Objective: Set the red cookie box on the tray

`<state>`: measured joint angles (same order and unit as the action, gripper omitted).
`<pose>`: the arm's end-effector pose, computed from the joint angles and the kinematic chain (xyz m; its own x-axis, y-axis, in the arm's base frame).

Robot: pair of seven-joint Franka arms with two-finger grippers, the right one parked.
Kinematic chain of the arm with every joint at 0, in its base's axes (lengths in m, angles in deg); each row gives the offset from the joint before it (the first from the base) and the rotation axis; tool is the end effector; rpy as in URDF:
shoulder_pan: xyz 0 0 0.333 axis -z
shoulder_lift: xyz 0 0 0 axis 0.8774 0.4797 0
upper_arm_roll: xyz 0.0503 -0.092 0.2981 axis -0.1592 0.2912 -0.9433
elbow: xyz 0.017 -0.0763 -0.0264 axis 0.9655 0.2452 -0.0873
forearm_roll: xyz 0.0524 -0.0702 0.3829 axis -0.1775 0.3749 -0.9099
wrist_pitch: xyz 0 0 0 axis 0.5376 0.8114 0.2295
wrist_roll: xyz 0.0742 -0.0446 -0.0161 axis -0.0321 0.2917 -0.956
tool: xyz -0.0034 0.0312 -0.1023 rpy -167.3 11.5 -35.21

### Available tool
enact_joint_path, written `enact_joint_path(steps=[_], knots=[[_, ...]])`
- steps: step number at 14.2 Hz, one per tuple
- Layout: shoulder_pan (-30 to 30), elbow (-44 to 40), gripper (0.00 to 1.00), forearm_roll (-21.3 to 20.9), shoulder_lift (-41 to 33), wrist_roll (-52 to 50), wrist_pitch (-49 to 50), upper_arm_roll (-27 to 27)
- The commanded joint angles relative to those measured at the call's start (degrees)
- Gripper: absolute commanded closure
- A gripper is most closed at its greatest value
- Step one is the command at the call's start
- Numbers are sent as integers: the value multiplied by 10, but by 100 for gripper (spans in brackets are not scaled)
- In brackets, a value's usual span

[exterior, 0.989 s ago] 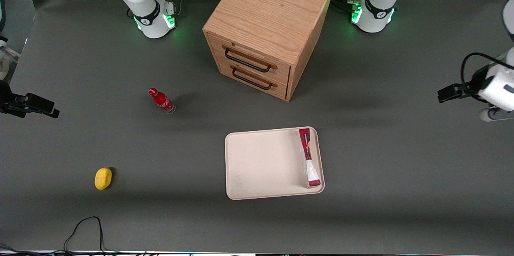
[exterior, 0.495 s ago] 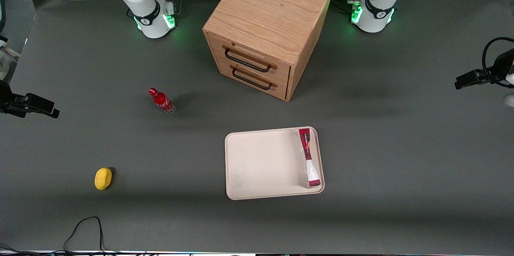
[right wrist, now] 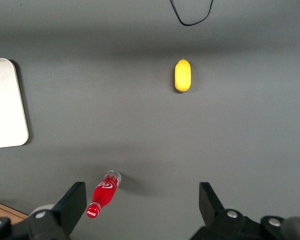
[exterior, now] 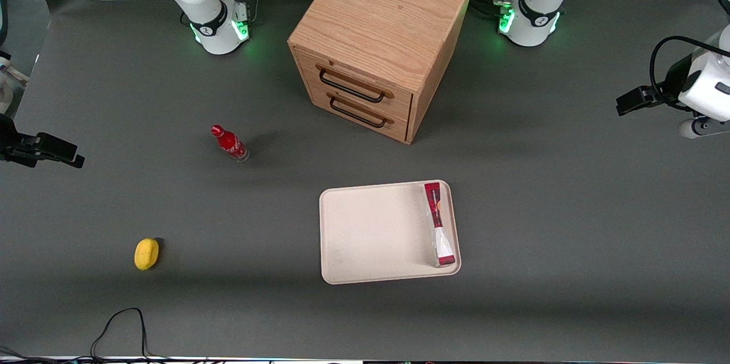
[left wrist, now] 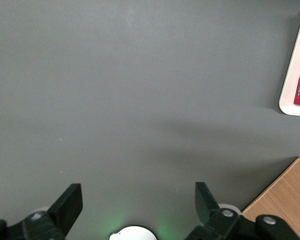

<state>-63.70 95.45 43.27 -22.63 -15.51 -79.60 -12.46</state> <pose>0.5285 0.0002 0.5670 0.9738 0.1890 -0.1262 0.1811 -0.9809 -0.0714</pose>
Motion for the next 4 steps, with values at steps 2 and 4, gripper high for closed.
enact_joint_path(steps=[2, 4], knots=[[-11, -24, 0, 2, -3, -6, 29, 4], [-11, -26, 0, 2, -2, -7, 35, 0]])
